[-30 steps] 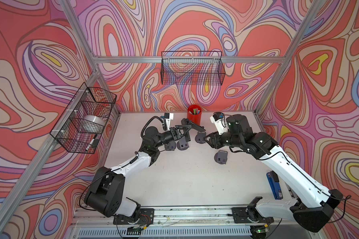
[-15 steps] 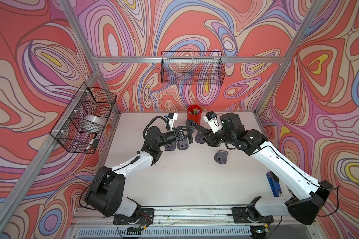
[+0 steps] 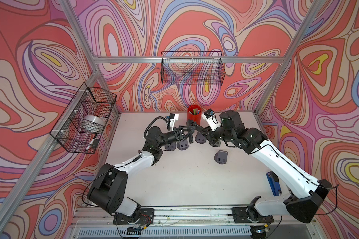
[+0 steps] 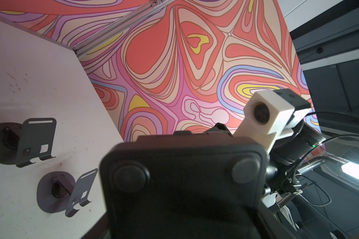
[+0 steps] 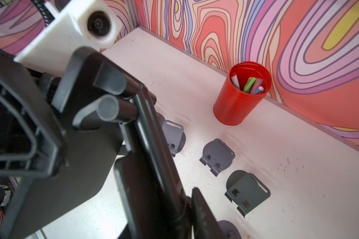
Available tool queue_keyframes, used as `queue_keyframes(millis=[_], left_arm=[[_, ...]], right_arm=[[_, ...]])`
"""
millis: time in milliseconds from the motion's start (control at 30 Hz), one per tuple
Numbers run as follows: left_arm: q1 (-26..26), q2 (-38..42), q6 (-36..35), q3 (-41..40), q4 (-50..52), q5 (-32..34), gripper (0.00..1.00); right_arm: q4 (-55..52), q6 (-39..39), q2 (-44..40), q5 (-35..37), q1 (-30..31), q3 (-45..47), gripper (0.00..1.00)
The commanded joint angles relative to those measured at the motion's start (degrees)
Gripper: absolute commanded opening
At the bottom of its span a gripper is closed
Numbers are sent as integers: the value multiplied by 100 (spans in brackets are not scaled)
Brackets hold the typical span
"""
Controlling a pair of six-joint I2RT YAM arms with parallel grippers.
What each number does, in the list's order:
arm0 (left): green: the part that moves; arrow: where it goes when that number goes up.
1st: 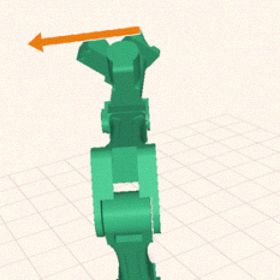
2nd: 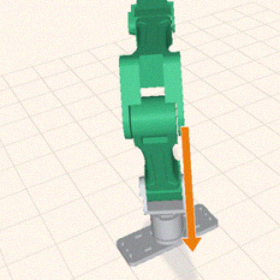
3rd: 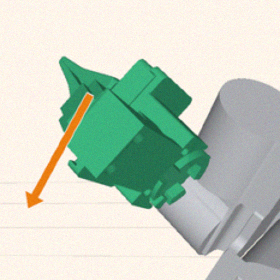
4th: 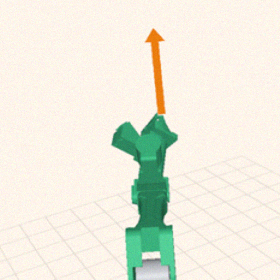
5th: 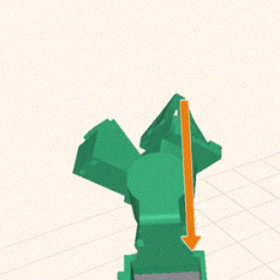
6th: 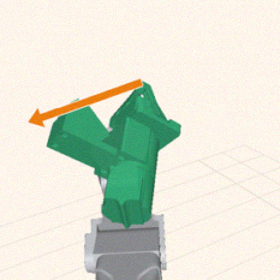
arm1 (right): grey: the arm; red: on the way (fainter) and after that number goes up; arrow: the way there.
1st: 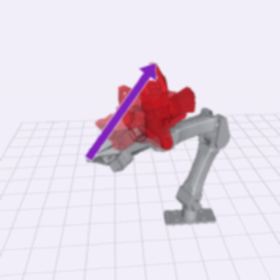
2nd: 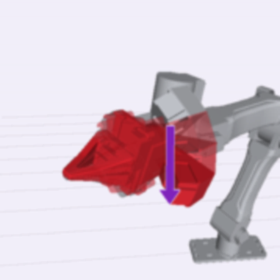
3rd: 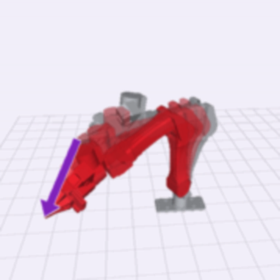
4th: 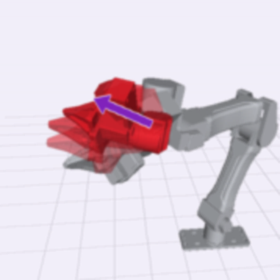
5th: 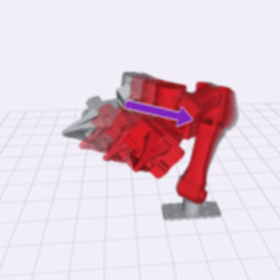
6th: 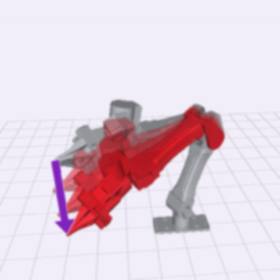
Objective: Open the phone stand
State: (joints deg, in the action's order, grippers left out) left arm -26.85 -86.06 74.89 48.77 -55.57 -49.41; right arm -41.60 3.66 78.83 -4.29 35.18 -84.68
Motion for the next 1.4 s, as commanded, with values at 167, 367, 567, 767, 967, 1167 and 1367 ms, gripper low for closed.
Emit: queue_keyframes(millis=[167,367,567,767,967,1167,1367], left_arm=[[-28,-132,109,169,-815,-216,0],[-22,-183,106,242,-717,-278,0],[-22,-155,-133,382,-184,-339,18],[-21,-60,-478,462,477,-363,40],[-13,103,-984,543,1407,-369,55],[-4,364,-1878,785,2885,-250,63],[12,445,-2297,933,3547,-131,71]], right_arm=[[7,-116,115,-323,2,-267,16],[-221,26,157,-436,0,-446,1],[-645,180,283,-446,11,-717,0],[-903,280,401,-308,83,-906,0],[-1077,280,493,-170,103,-1084,0],[-1276,284,562,-39,149,-1258,0],[-1445,315,615,98,225,-1392,0]])
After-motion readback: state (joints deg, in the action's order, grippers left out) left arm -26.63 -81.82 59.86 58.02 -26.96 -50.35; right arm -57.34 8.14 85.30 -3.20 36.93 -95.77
